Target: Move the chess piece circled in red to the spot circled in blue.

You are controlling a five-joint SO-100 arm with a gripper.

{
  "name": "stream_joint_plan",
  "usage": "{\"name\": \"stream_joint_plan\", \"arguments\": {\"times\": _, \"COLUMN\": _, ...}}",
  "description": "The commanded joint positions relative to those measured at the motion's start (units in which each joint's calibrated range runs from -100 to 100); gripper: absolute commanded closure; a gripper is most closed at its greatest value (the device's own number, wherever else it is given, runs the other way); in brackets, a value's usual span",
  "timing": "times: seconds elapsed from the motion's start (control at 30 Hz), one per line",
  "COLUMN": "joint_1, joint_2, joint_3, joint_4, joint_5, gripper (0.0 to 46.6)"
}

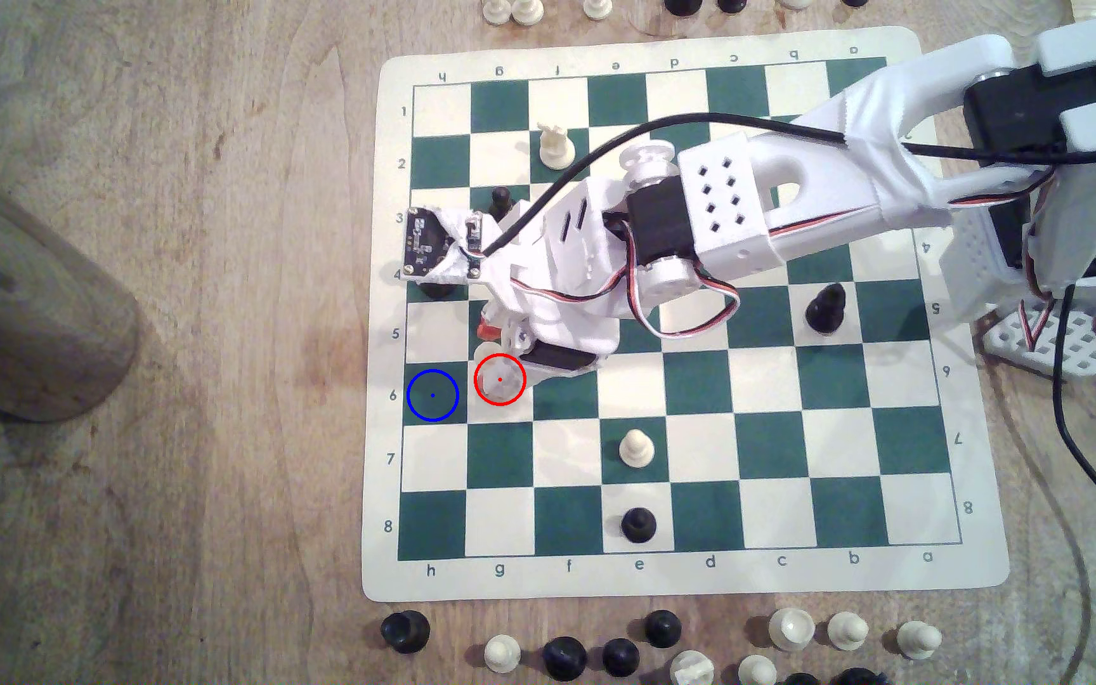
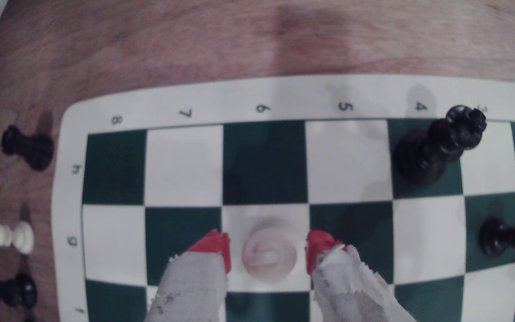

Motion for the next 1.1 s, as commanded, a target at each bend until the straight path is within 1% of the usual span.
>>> {"name": "stream_joint_plan", "arguments": {"times": 0.0, "joint_1": -0.24, "joint_2": -1.13, "joint_3": -5.26, "joint_4": -0.82, "joint_5": -0.1, "gripper": 37.4}}
{"name": "stream_joint_plan", "arguments": {"times": 0.03, "joint_1": -0.32, "joint_2": -1.04, "joint_3": -5.26, "joint_4": -0.82, "joint_5": -0.1, "gripper": 40.7}}
{"name": "stream_joint_plan", "arguments": {"times": 0.1, "joint_1": -0.4, "joint_2": -1.04, "joint_3": -5.26, "joint_4": -0.82, "joint_5": -0.1, "gripper": 45.0}}
{"name": "stream_joint_plan", "arguments": {"times": 0.13, "joint_1": -0.4, "joint_2": -1.04, "joint_3": -5.26, "joint_4": -0.82, "joint_5": -0.1, "gripper": 46.4}}
{"name": "stream_joint_plan", "arguments": {"times": 0.37, "joint_1": -0.64, "joint_2": -1.98, "joint_3": -5.35, "joint_4": -0.16, "joint_5": -0.24, "gripper": 46.4}}
{"name": "stream_joint_plan", "arguments": {"times": 0.63, "joint_1": -0.56, "joint_2": -2.74, "joint_3": -16.14, "joint_4": 10.07, "joint_5": -0.44, "gripper": 46.4}}
{"name": "stream_joint_plan", "arguments": {"times": 0.77, "joint_1": -0.71, "joint_2": -3.93, "joint_3": -18.41, "joint_4": 10.24, "joint_5": -0.68, "gripper": 46.4}}
{"name": "stream_joint_plan", "arguments": {"times": 0.9, "joint_1": -0.4, "joint_2": -0.53, "joint_3": -23.21, "joint_4": 10.24, "joint_5": -0.68, "gripper": 46.4}}
{"name": "stream_joint_plan", "arguments": {"times": 1.07, "joint_1": -0.09, "joint_2": 6.85, "joint_3": -29.92, "joint_4": 9.75, "joint_5": -0.68, "gripper": 46.4}}
